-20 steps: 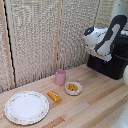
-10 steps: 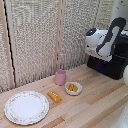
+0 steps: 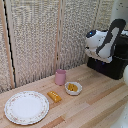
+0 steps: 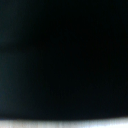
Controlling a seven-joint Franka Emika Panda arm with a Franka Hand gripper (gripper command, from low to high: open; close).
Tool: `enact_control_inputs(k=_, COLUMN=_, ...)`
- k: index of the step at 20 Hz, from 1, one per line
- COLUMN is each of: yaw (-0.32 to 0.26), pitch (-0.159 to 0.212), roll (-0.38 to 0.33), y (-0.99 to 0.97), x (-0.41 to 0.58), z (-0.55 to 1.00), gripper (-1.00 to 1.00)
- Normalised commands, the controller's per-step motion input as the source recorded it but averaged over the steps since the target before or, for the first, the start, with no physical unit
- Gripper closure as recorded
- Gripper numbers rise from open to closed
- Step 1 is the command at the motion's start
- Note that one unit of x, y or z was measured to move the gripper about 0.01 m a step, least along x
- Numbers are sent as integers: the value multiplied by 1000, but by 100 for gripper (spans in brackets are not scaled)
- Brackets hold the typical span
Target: Carefully navigate your gripper to the air fryer's handle. Confidently seize the handle using your gripper. Gradually bring the handle toward yourself to access the air fryer.
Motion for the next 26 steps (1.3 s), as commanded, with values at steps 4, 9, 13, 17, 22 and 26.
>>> enact_control_inputs(k=4, yaw=-12, pitch=208, roll=249, y=-29, x=6, z=293, gripper=100)
enact_control_inputs(k=9, yaw=-49, pitch=176, roll=275, y=395, x=97, z=180, gripper=100)
enact_control_inputs(k=13, yaw=-69, pitch=145, roll=283, y=486, x=120, z=152, gripper=100)
enact_control_inputs(k=17, yaw=-75, pitch=119, roll=254, y=537, x=81, z=123, gripper=100)
enact_control_inputs(k=22, yaw=-71, pitch=135, roll=176, y=670, x=173, z=18, gripper=100)
enact_control_inputs(k=26, yaw=-93, pitch=106, roll=98, y=715, x=130, z=0, gripper=100)
